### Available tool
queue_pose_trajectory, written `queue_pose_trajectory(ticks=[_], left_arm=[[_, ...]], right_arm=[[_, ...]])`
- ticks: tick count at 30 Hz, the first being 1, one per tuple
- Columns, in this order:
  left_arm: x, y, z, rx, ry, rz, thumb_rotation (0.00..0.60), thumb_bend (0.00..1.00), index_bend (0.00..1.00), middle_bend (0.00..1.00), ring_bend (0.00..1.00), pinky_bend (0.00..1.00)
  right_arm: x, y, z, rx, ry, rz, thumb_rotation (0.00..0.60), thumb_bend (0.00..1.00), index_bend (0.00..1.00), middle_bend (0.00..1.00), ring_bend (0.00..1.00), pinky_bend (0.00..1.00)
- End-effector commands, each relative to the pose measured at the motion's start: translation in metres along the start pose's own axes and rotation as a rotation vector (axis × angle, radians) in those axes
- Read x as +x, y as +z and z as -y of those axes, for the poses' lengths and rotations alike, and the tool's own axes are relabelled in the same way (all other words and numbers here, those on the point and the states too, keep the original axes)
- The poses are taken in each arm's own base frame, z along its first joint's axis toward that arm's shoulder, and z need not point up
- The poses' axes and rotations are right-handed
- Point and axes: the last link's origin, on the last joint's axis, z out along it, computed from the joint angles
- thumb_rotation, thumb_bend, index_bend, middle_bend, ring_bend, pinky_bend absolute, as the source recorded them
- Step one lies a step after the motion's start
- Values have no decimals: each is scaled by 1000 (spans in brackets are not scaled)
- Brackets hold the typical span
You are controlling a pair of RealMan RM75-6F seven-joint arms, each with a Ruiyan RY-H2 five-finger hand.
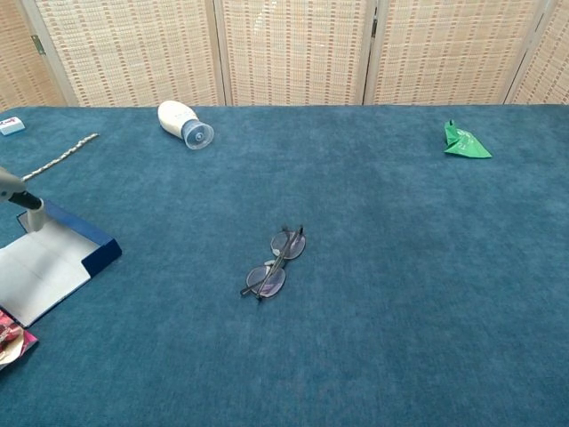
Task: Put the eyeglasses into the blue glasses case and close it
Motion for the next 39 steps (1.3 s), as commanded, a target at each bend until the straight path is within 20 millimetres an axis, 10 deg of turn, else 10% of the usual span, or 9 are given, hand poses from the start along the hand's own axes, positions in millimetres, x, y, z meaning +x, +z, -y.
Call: queue_pose_trajectory(ticks=[1,18,39], left_arm=[[-6,3,-7,-27,-7,27,600,509,257,1000,969,1000],[23,45,-40,-167,-186,47,600,508,112,1000,970,1000],[66,74,-23,-33,-206,-57,600,508,58,1000,972,1000]], right_arm=[[0,0,-1,-3,1,-1,600,266,129,431,380,327],[-1,-4,-8,-25,10,0,600,266,129,440,391,328],[-2,-2,-14,-44,12,-3,600,266,129,447,396,327]])
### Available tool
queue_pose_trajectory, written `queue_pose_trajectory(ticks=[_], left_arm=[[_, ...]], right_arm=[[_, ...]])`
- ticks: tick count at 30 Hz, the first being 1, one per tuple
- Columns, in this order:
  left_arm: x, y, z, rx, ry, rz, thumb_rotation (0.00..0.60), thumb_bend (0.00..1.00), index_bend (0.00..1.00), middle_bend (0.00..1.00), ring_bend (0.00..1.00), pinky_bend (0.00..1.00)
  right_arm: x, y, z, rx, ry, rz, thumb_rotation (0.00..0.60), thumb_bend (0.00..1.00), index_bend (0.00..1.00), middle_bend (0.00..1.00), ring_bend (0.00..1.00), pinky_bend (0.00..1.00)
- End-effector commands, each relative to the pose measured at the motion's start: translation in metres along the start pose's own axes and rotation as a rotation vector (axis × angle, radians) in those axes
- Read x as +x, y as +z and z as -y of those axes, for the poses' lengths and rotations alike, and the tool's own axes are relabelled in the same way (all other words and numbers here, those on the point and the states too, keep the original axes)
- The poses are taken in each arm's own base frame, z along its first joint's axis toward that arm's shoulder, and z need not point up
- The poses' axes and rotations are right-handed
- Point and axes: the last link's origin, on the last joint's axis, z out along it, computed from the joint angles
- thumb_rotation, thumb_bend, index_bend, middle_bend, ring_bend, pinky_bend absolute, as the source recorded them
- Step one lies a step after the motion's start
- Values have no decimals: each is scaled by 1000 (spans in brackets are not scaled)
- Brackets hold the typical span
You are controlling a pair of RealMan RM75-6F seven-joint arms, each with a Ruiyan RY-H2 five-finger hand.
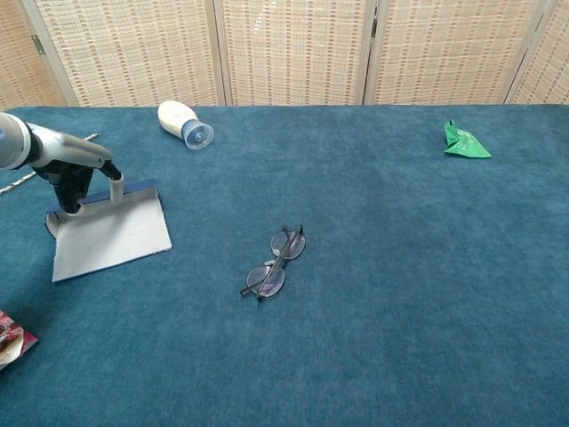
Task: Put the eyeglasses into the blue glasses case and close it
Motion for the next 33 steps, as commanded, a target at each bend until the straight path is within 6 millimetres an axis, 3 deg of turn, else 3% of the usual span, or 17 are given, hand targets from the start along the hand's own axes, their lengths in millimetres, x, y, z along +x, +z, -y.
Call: queue_pose_trajectory(ticks=[1,7,13,22,33], left_arm=[[3,-11,-4,-19,9,-16,600,508,61,1000,972,1000],[2,-40,-23,-155,53,-139,600,507,112,1000,964,1000],[-8,-54,-61,-379,95,-263,600,508,166,1000,955,995],[-7,-51,-106,-571,125,-267,600,508,167,1000,949,983],[-6,-31,-150,-615,216,-233,600,508,158,1000,953,983]], right_arm=[[0,0,-1,-3,0,0,600,266,129,448,396,327],[0,1,2,6,-1,3,600,265,129,448,397,328],[-1,3,6,21,-6,9,600,266,129,448,398,328],[-1,1,8,17,-11,15,600,265,129,451,403,331],[-1,-1,10,16,-16,14,600,265,129,458,408,331]])
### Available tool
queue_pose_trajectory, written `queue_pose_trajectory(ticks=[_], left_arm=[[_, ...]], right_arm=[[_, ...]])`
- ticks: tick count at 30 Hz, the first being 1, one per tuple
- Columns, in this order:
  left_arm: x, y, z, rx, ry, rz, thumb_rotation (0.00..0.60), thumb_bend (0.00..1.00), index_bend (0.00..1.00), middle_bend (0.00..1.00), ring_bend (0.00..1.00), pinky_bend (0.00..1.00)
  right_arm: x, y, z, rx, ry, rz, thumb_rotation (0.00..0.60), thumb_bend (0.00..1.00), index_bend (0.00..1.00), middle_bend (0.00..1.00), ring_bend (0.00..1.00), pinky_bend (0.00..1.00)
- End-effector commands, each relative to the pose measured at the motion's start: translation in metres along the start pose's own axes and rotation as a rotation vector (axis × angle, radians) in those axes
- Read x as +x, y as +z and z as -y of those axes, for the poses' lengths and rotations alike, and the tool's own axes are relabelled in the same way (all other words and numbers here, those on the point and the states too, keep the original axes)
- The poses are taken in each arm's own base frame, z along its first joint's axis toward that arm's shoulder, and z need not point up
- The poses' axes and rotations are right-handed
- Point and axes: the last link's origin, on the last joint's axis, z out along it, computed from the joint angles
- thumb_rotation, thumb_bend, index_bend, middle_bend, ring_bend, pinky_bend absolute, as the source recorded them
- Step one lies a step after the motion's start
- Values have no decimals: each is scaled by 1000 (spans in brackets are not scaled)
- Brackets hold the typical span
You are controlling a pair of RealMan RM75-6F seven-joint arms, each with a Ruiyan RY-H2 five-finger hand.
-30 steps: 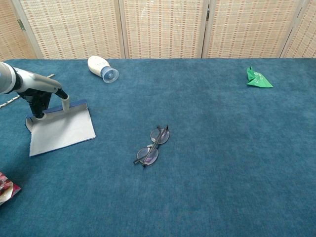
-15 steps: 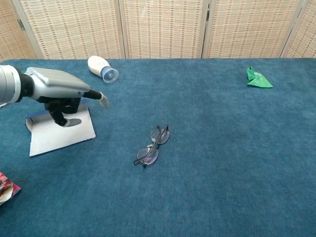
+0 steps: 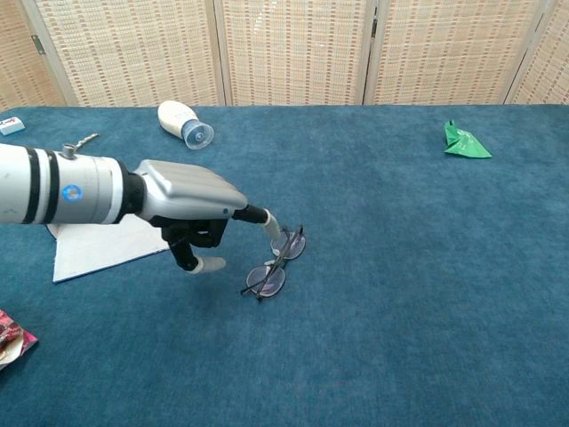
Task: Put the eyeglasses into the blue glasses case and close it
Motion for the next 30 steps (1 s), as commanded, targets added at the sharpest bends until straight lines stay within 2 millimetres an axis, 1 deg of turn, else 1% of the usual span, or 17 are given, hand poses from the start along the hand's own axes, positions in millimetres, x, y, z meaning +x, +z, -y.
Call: queue_pose_trajectory(ticks=[1,8,20,22,26,30], left_arm=[[2,16,-3,8,19,7,600,508,158,1000,953,983],[6,35,-2,52,-2,-1,600,508,153,1000,953,981],[10,54,-14,61,56,29,600,507,147,1000,953,981],[9,56,-13,68,65,43,600,508,148,1000,953,982],[5,57,-6,114,91,75,600,508,152,1000,953,982],[3,49,2,159,104,96,600,508,173,1000,953,981]], right_arm=[[0,0,0,-1,1,-1,600,266,129,458,408,331],[1,-3,-3,-14,1,-4,600,266,129,461,409,331],[-2,-1,-7,-22,11,4,600,265,129,462,412,331],[-3,-1,-8,-23,11,6,600,265,129,463,413,331],[-3,-1,-10,-28,15,6,600,266,129,464,413,331],[-3,-2,-11,-29,15,5,600,265,129,464,414,331]])
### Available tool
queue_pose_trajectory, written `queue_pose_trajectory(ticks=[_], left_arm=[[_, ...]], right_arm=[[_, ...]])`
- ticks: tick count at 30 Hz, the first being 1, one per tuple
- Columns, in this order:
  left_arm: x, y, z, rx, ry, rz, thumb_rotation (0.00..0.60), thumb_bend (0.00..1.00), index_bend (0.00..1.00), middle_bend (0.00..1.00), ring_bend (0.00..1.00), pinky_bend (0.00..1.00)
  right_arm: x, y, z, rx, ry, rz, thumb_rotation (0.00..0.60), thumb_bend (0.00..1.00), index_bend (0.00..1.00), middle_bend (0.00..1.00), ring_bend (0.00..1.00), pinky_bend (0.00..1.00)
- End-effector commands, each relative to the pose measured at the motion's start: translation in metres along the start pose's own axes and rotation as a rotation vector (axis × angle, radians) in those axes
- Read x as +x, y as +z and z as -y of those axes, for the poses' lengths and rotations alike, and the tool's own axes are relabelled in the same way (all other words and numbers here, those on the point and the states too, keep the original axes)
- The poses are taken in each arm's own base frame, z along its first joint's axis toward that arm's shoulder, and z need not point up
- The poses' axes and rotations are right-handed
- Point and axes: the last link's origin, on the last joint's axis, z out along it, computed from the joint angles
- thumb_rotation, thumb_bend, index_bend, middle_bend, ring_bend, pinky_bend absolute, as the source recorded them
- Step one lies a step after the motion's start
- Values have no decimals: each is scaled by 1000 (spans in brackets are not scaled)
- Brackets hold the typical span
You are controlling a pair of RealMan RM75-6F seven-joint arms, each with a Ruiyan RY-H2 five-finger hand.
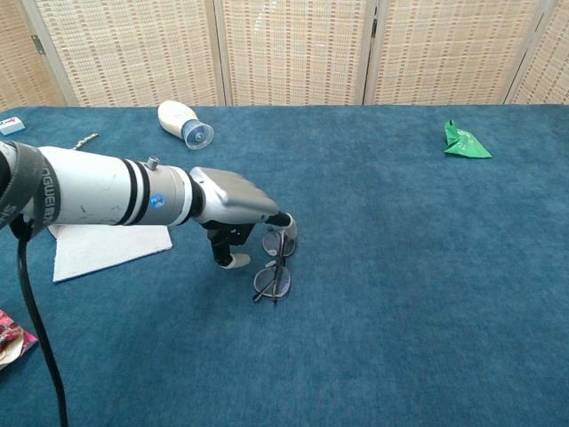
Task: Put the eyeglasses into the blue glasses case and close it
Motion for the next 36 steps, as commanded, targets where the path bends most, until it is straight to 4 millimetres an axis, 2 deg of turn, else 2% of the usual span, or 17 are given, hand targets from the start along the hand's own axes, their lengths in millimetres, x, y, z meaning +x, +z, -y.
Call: queue_pose_trajectory(ticks=[1,8,14,19,22,28,32,36], left_arm=[[-2,-9,10,47,25,23,600,508,185,1000,953,981],[-16,-38,30,137,45,92,600,508,245,1000,954,975],[-25,-63,40,205,50,129,600,508,257,1000,954,974],[-31,-79,40,223,36,150,600,508,264,1000,954,974],[-30,-85,37,219,18,91,600,508,266,1000,954,974],[-25,-86,32,196,-16,-92,600,479,257,994,951,974],[-27,-78,28,166,-32,-141,600,407,340,996,954,975],[-30,-66,22,144,-58,-144,600,403,383,1000,963,977]], right_arm=[[0,0,0,1,-1,-1,600,265,129,464,414,331],[-1,2,3,12,2,1,600,266,129,466,415,331],[-1,3,7,27,1,1,600,266,129,469,418,331],[0,3,11,38,0,-4,600,265,129,471,420,331],[1,3,11,38,-1,-4,600,265,129,472,420,331],[1,3,12,41,-3,-2,600,265,129,474,426,331],[1,3,12,42,0,-4,600,266,129,475,428,331],[0,2,10,36,2,1,600,265,129,476,430,332]])
